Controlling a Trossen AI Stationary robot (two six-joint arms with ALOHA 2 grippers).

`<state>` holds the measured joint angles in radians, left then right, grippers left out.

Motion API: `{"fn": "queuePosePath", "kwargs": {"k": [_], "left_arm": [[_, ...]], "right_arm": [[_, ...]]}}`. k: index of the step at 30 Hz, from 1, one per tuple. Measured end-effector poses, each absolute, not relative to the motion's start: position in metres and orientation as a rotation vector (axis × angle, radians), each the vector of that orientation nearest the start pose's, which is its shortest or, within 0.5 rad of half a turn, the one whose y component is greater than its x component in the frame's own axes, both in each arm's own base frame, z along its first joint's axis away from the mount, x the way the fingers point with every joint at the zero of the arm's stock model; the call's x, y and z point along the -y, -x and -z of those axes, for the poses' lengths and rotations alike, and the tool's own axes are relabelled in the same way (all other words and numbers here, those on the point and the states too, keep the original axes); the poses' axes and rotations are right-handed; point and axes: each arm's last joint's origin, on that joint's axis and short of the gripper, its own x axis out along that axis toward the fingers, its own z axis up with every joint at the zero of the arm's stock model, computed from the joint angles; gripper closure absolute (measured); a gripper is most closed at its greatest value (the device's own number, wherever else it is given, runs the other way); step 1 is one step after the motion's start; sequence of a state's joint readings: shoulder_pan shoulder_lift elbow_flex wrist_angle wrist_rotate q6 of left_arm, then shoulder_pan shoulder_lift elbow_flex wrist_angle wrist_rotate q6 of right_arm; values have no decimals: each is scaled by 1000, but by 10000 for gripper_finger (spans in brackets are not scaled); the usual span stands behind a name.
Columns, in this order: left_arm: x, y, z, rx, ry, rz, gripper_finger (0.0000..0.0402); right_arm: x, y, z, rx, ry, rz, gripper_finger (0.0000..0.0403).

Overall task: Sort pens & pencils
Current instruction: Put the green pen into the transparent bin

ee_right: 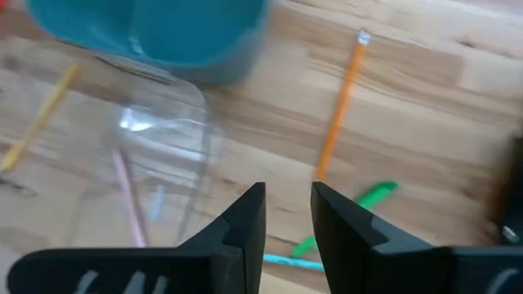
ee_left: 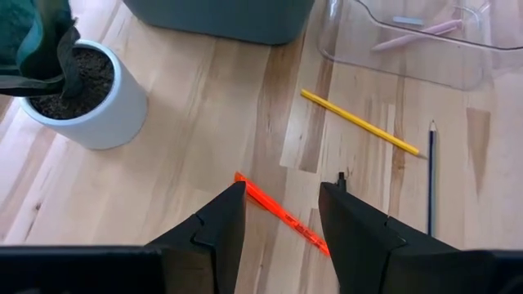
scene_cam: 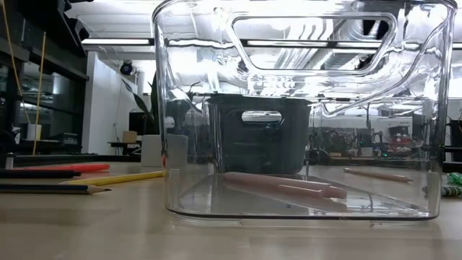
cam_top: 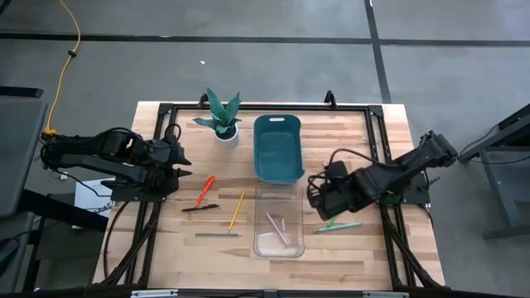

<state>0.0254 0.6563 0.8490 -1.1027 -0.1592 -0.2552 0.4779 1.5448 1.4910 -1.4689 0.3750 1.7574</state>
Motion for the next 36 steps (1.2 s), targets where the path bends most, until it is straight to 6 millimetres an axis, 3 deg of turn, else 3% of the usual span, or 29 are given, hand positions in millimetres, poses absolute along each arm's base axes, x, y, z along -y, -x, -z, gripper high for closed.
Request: {"fn": "queuePosePath", "kwargs": {"k": [7, 14, 18, 23, 29, 36], "left_arm": [[-7, -99, -294, -879, 171, -295, 257], [-6, -99, -294, -892, 167, -255, 256], [-6, -99, -294, -897, 149, -233, 256], [-6, -99, -294, -895, 127, -206, 256], [-4, -99, -294, -902, 136, -123, 256], [-2, -99, -294, -907, 121, -56, 256]], "right_arm": [[-136, -232, -312, -941, -896, 1070, 311], [-164, -219, -274, -983, -1050, 1052, 311], [-166, -212, -258, -1042, -1117, 1105, 311], [-148, -203, -256, -1005, -1222, 1139, 311], [-109, -189, -250, -927, -1354, 1176, 311], [-69, -170, -218, -878, -1557, 1182, 311]]}}
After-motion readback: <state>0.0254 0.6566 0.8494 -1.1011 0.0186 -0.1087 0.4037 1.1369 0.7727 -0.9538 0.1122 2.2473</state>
